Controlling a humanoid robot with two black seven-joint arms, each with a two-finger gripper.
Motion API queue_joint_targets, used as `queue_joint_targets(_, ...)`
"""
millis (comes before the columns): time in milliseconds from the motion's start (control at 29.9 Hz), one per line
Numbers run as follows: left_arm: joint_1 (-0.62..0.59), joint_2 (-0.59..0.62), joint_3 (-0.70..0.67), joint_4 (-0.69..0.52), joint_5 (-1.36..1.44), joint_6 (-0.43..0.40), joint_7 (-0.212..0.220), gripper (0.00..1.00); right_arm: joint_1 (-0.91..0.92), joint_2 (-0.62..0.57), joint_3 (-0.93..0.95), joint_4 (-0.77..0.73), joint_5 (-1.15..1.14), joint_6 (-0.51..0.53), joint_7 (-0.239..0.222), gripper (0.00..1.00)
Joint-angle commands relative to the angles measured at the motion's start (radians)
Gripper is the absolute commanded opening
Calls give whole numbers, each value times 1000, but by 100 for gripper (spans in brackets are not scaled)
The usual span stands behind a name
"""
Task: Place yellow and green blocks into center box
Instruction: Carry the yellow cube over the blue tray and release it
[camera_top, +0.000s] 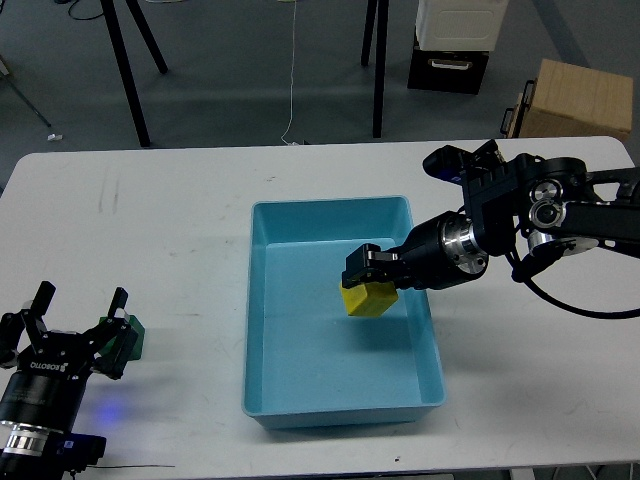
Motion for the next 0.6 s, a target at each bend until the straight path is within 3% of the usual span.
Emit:
queue_joint_targets(0, 0, 0, 0, 0, 0, 0, 0, 100, -6, 74, -41, -45, -3, -1, -2, 18)
queue_joint_targets(33, 0, 0, 0, 1, 0, 0, 0, 100, -6, 89, -50, -56, -3, -4, -2, 30)
queue_joint_targets(100, 0, 0, 0, 1, 0, 0, 0, 100, -12, 115, -60, -74, -1, -9, -2, 38)
queue_joint_targets(234, 0, 0, 0, 1, 0, 0, 2, 100, -20, 139, -58, -105, 0, -10, -2, 74)
queue_joint_targets(568, -9, 0, 3, 1, 8, 0, 2, 100, -16, 120, 11, -131, 14, -15, 0, 84)
